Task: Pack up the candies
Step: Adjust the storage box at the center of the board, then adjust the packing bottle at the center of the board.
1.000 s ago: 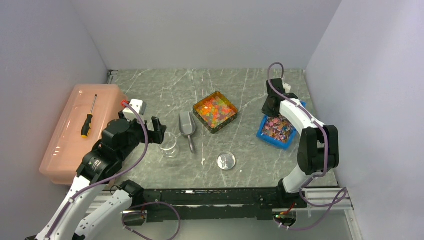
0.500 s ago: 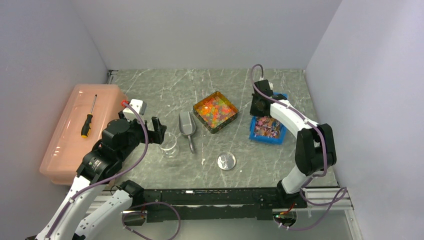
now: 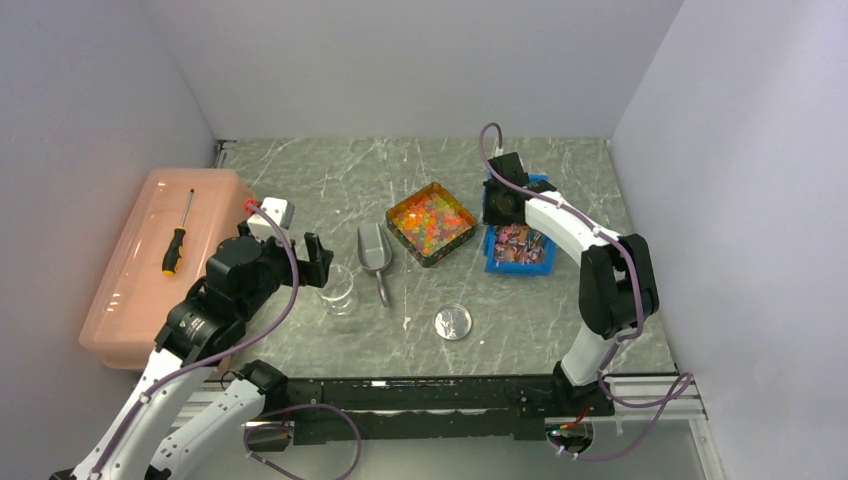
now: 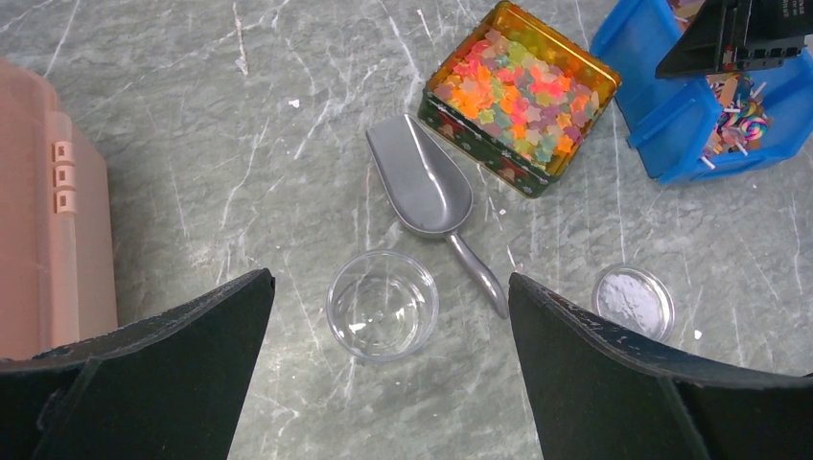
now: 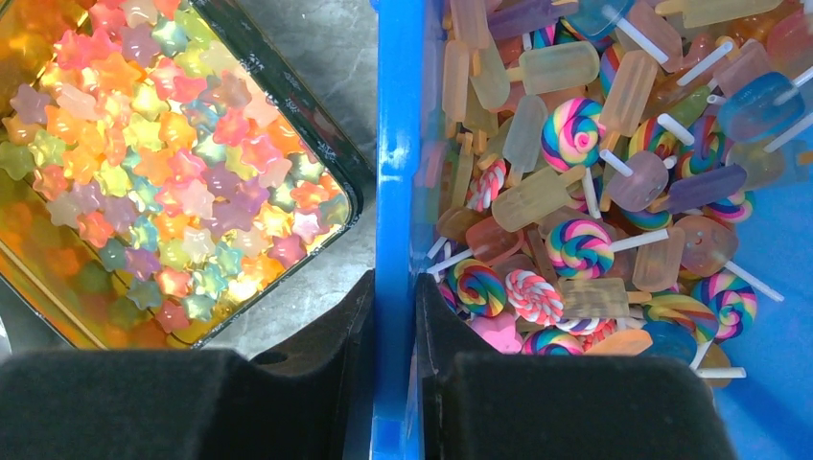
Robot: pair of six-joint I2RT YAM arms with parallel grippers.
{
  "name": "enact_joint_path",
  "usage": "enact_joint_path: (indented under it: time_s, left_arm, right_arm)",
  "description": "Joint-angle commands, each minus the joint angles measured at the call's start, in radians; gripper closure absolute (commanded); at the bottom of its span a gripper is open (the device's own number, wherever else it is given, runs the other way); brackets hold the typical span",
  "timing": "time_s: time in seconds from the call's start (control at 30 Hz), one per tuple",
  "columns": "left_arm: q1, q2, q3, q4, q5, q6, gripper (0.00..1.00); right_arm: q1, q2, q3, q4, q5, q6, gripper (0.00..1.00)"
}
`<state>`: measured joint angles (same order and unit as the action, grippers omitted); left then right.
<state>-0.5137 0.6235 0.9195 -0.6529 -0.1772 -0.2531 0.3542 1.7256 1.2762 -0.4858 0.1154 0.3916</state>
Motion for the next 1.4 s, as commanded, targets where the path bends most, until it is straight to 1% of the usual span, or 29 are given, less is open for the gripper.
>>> enact_joint_path:
  time_s: [0.0, 0.07, 0.23, 0.37, 0.6, 0.77, 0.83, 1.1, 1.37]
  left_arm:
    - [0.004, 0.006, 0.003, 0.019, -0.013, -0.011, 0.01]
    - [0.004, 0.010, 0.004, 0.018, -0.013, -0.011, 0.01]
    - [0.005, 0.020, 0.003, 0.016, -0.017, -0.012, 0.01]
    - [0.005, 0.024, 0.005, 0.015, -0.019, -0.014, 0.01]
    - [0.005, 0.026, 0.005, 0.015, -0.018, -0.014, 0.01]
    - [0.005, 0.023, 0.005, 0.015, -0.022, -0.014, 0.01]
    - [0.005, 0.021, 0.004, 0.015, -0.025, -0.013, 0.01]
    - [0.006, 0.029, 0.008, 0.004, -0.043, -0.019, 0.01]
    - [0.007, -0.015, 0.005, -0.014, -0.164, -0.068, 0.01]
  right_arm:
    - [0.013, -0.018, 0.062, 0.109, -0.089, -0.021, 0.89]
    - [0.015, -0.026, 0.067, 0.100, -0.076, -0.029, 0.81]
    - [0.026, -0.039, 0.094, 0.066, -0.039, -0.048, 0.67]
    - [0.045, -0.062, 0.123, 0.036, 0.023, -0.068, 0.61]
    - [0.111, -0.115, 0.182, -0.048, 0.150, -0.106, 0.57]
    - [0.172, -0.160, 0.203, -0.081, 0.157, -0.106, 0.56]
    - [0.201, -0.177, 0.204, -0.083, 0.145, -0.097, 0.56]
    - [0.310, -0.231, 0.169, -0.042, 0.018, -0.036, 0.56]
    - [0.424, -0.172, 0.179, -0.007, -0.088, 0.019, 0.56]
